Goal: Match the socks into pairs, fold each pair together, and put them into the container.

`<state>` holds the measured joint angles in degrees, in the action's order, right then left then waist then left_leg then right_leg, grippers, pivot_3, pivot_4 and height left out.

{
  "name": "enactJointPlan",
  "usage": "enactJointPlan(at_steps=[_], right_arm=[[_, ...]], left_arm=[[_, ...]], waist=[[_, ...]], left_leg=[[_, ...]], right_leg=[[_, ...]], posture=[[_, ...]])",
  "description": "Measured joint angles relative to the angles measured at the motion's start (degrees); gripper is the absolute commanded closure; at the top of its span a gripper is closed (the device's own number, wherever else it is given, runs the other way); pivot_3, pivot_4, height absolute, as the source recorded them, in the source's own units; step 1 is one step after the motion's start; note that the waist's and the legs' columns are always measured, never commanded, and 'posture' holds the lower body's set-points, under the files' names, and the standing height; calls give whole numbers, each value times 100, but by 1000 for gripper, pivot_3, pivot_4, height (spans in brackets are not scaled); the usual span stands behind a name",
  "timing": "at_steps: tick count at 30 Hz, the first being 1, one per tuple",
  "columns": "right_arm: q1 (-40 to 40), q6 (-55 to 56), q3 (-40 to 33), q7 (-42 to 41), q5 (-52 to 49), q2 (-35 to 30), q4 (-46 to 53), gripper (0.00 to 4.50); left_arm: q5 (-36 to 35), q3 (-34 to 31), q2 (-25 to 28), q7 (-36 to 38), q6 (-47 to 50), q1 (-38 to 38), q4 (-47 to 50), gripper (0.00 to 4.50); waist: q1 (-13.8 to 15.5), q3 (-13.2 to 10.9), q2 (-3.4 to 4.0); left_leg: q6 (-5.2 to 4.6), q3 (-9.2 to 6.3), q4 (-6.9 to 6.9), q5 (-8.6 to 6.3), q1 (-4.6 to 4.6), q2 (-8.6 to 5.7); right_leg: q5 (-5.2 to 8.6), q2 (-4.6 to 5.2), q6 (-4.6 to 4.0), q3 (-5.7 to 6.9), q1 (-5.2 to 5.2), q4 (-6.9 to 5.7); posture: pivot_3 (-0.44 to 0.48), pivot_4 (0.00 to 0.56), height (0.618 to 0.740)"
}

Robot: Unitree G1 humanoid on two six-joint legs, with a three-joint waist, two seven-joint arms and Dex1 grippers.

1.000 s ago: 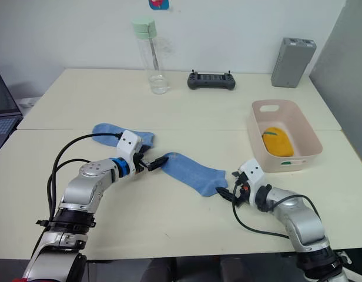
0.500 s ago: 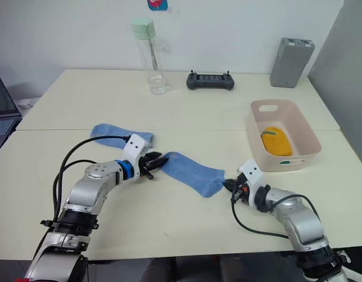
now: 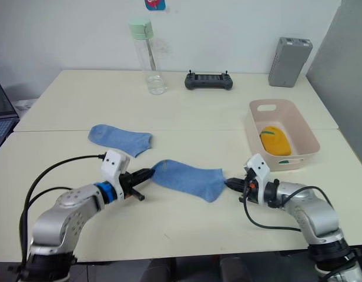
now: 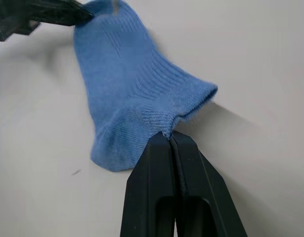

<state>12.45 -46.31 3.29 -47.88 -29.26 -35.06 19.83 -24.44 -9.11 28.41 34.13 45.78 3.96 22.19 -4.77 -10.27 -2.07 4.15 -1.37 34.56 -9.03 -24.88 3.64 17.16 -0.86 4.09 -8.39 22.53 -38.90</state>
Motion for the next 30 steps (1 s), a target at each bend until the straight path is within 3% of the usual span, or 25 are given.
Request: enactJointPlan(at_steps=[6,10,22,24,28,30], right_arm=[[199,-153,173,-110,-61,-139,-65,4500],[496,62,553,-201,253,-128,-540,4500],[835,408,718,-281,677,-76,-1110,4500],[834,437,718,-292,726,-78,-1110,4061],[756,323,663,-339,606,-96,-1039,2859],[642,312,620,-338,548,-149,-871,2129]], left_arm=[[-366,-183,-79,-389,513,-441,610,4418],[-332,-130,-200,-649,503,-655,697,4418],[-342,-79,-354,-968,389,-878,850,4418],[-347,-75,-354,-983,377,-842,850,4455],[-403,-24,-263,-870,373,-866,850,3568],[-472,-14,28,-628,373,-917,848,2904]], waist=[[-4,-1,-1],[-10,-2,-4],[-2,-4,-8],[-3,-4,-8],[-3,-4,-8],[-4,-4,-8]], left_leg=[[0,4,30,0,5,0],[0,20,33,0,8,-4],[5,15,9,-4,4,-3],[5,16,12,-4,4,-4],[5,15,16,-4,4,-3],[5,16,15,-4,3,-3]], right_leg=[[12,0,-23,-9,-2,-1],[12,5,-22,-26,-3,12],[16,-1,-29,-21,6,6],[15,-1,-28,-23,5,6],[14,-1,-26,-24,5,6],[15,-1,-27,-24,9,4]], posture=[[0,150,740],[0,150,740],[0,150,740],[0,150,740],[0,150,740],[0,150,740]])
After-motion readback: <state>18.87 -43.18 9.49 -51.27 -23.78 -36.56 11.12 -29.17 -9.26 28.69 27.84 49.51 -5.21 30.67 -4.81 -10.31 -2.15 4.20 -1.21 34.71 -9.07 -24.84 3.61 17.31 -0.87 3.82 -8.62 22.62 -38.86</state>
